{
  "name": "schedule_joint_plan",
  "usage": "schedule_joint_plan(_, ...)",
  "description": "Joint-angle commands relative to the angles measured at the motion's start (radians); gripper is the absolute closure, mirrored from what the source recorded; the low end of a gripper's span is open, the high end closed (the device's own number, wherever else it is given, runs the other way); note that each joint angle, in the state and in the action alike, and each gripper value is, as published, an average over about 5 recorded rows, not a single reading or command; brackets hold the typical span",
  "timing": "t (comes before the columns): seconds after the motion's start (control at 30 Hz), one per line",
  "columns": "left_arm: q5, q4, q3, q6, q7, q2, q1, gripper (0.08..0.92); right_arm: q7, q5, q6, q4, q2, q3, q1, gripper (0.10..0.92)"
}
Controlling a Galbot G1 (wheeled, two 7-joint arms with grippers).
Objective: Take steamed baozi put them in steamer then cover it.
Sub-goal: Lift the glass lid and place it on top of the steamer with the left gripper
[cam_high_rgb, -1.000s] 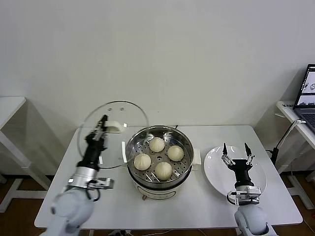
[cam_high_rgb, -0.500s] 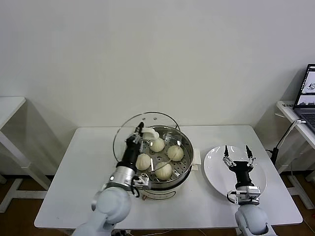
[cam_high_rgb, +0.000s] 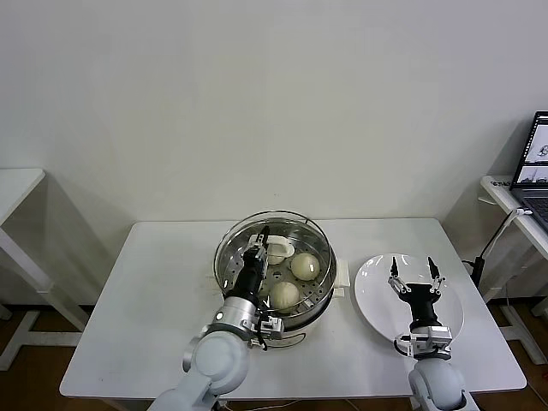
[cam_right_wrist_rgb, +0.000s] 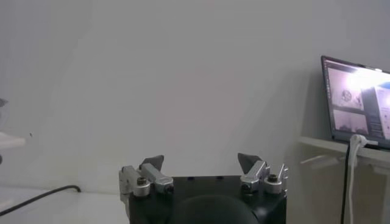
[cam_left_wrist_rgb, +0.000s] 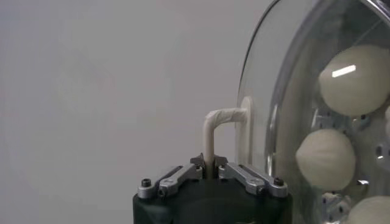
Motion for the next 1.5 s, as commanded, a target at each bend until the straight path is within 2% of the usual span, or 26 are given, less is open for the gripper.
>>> schedule_joint_plan(0.03,0.047,0.029,0.033,0.019,0.028,-0.022,-0.018,0.804,-0.002,-0.005,-0.001,-0.009,0.001,-0.002,0.004,0.203)
schedule_joint_plan(0.47,0.095,0.068,0.034,0.028,0.045,-0.057,-0.025,0.804,-0.006,-0.007,0.000,-0.024,-0.003,0.000,0.007,0.203)
schedule_joint_plan(1.5,0.169,0.076,0.022,0.009,0.099,-0.059,-0.007,0.798,-0.001,-0.010,0.006,-0.029,-0.001,-0.005,0.018,0.203)
